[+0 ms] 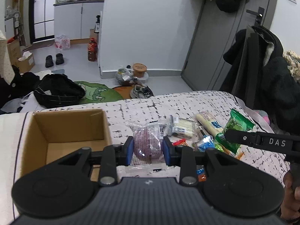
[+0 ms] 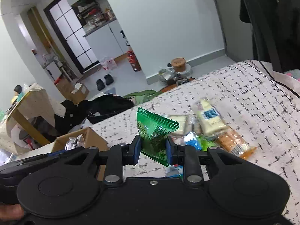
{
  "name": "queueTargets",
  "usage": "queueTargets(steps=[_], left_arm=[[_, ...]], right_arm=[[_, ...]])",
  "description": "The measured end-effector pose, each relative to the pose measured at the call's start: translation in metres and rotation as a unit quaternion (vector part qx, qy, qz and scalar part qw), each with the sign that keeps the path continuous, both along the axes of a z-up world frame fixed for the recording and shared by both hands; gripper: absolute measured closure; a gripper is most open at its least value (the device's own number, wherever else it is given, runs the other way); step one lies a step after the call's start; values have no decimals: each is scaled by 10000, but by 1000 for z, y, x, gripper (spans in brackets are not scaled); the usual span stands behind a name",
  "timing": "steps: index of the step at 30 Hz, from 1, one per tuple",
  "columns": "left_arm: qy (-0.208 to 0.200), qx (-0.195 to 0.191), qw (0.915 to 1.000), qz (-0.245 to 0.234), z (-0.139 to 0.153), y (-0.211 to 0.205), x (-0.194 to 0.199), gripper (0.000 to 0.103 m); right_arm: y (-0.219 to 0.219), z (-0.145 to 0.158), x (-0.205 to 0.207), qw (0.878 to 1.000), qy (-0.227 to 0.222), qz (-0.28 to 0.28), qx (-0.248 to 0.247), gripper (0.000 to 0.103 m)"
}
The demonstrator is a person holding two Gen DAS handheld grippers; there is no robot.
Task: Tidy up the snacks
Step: 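Close the left tool on the purple pastry while the right tool grasps the green packet, then carry both snacks over the cardboard box and open both tools to drop them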
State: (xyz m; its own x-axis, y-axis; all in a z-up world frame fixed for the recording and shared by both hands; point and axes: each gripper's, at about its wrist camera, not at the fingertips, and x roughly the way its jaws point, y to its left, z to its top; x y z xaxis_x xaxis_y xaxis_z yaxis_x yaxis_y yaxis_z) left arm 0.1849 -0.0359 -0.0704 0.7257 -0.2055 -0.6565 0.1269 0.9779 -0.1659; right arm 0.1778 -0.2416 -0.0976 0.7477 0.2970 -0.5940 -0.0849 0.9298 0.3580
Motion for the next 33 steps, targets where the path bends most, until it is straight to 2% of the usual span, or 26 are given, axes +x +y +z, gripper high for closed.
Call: queueTargets(steps=[9,16,33], left_arm=[[-164,-3,9986,495,14,32,-11,72],[-86,75,9959,892,18,63,-19,72],[339,12,9853,1675,-5,127,-36,72]], right_arm=[[32,10,1,9979,-239,570,167,76],[60,12,1,9946,-284,925,383,76],[124,4,2,9837,-76,1720,523,76]])
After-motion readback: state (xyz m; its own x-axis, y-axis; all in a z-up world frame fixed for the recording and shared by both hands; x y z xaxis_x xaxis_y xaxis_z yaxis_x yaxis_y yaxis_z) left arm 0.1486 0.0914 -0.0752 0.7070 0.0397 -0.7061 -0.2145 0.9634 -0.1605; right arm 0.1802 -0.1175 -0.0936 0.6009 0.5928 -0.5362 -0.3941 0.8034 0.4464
